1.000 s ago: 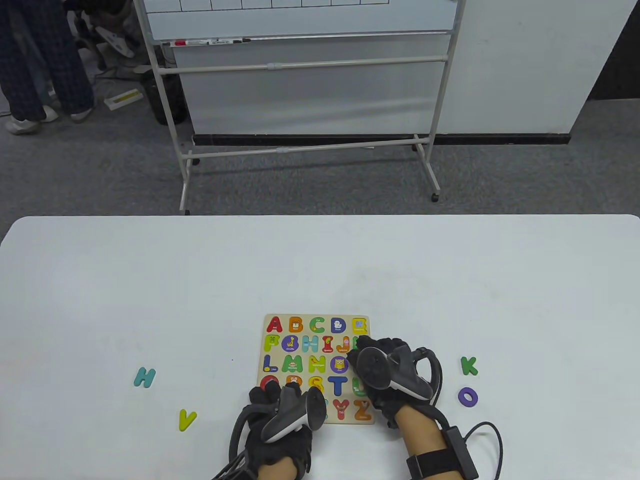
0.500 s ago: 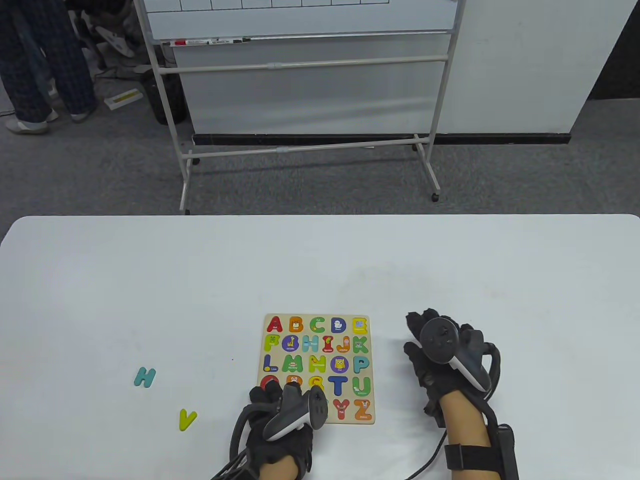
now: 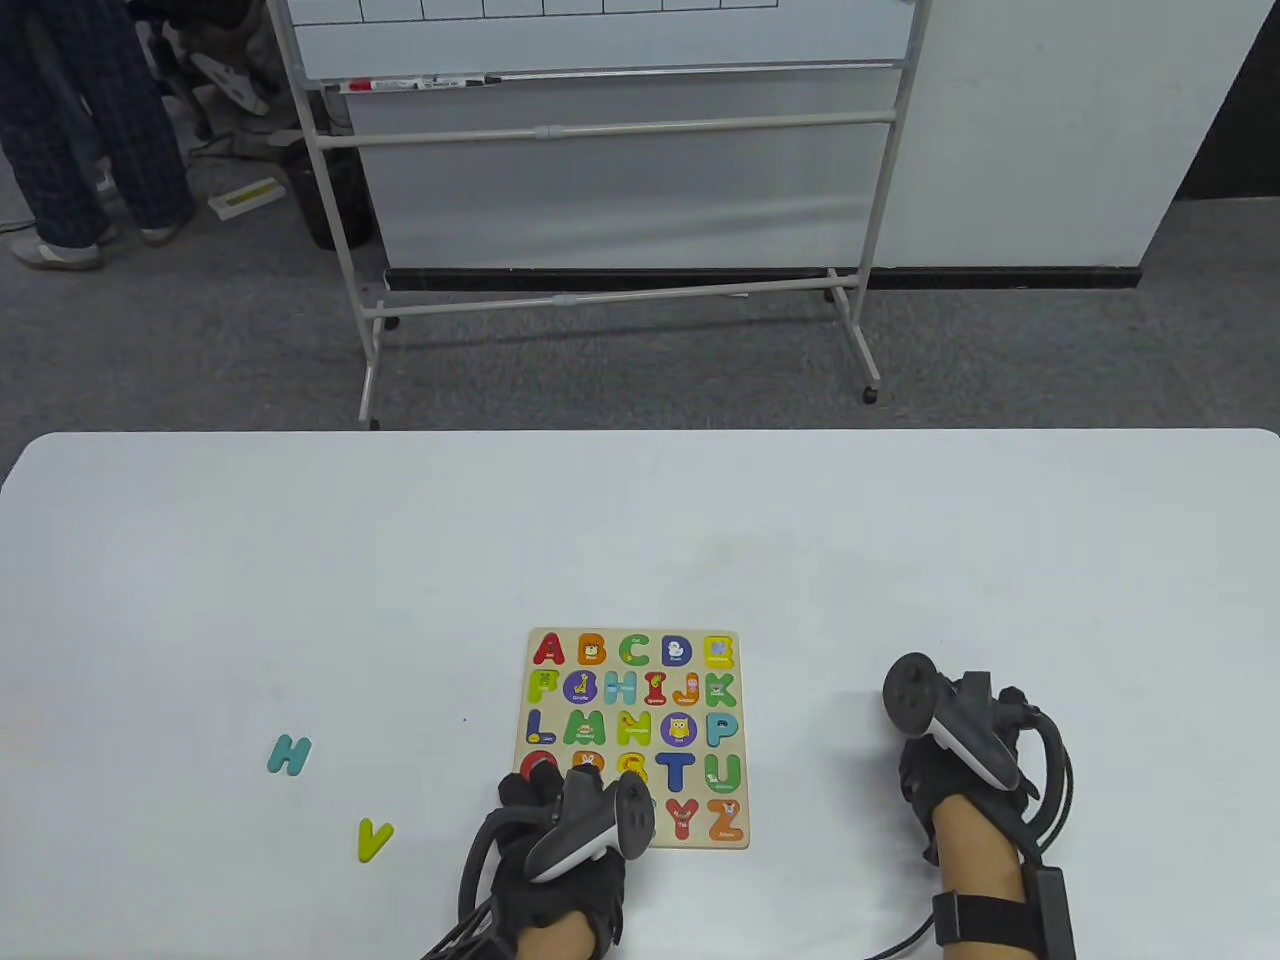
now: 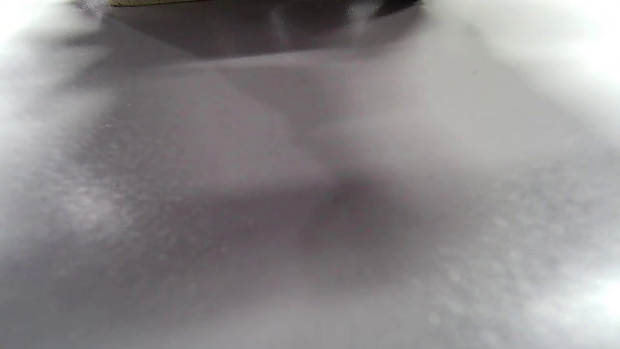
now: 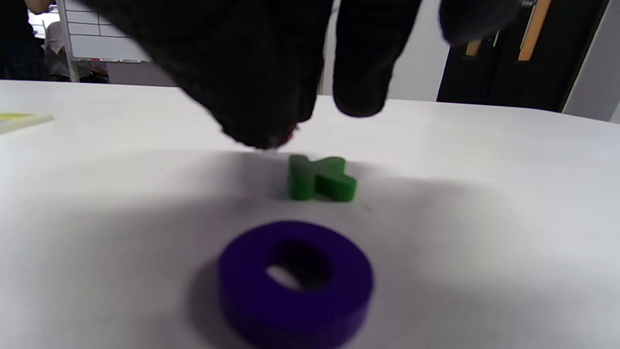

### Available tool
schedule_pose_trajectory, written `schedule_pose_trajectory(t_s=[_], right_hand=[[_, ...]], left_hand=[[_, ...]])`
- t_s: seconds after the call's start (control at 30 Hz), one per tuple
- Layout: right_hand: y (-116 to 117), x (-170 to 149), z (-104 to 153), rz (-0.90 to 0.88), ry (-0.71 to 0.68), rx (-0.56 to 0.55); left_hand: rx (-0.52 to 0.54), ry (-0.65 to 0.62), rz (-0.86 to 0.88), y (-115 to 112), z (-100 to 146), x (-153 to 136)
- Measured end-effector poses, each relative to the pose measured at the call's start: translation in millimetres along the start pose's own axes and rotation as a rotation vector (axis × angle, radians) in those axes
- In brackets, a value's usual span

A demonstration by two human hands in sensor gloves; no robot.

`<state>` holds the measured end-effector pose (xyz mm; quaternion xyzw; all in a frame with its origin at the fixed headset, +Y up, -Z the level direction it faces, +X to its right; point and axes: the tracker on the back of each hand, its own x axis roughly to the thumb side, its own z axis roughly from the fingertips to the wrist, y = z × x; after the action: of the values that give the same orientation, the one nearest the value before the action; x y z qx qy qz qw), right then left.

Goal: Hold alphabet puzzle board and insert letter blocks into matching slots

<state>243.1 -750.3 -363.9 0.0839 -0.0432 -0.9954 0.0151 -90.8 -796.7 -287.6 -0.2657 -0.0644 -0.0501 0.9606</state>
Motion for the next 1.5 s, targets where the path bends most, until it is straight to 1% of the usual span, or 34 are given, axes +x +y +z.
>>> schedule_pose_trajectory(t_s=[0.13, 0.23, 0.4, 1.07, 1.17, 1.3, 1.5], right_hand=[[6.3, -8.7, -3.6, 0.019, 0.027, 0.005], [11.7, -13.4, -5.2, -0.001, 0.028, 0.02], [17.1, -15.7, -7.1, -0.002, 0.021, -0.026], [14.3, -18.6, -9.3, -0.023, -0.021, -0.049], [10.4, -19.9, -7.1, -0.04, -0.019, -0.075], [-3.3, -16.4, -1.9, -0.049, -0.045, -0.11], [-28.8, 2.5, 8.4, -0.079, -0.086, -0.156]], left_hand=[[0.0, -0.001, 0.003, 0.1, -0.1, -0.1], [-0.002, -0.001, 0.005, 0.1, -0.2, -0.2], [-0.002, -0.003, 0.007, 0.1, -0.5, -0.3], [0.0, -0.003, 0.004, 0.1, -1.0, -0.5], [0.0, -0.003, 0.004, -0.1, -0.9, -0.5], [0.001, -0.003, 0.001, -0.3, -0.8, -0.3], [-0.001, -0.003, 0.003, -0.5, -0.7, -0.5]])
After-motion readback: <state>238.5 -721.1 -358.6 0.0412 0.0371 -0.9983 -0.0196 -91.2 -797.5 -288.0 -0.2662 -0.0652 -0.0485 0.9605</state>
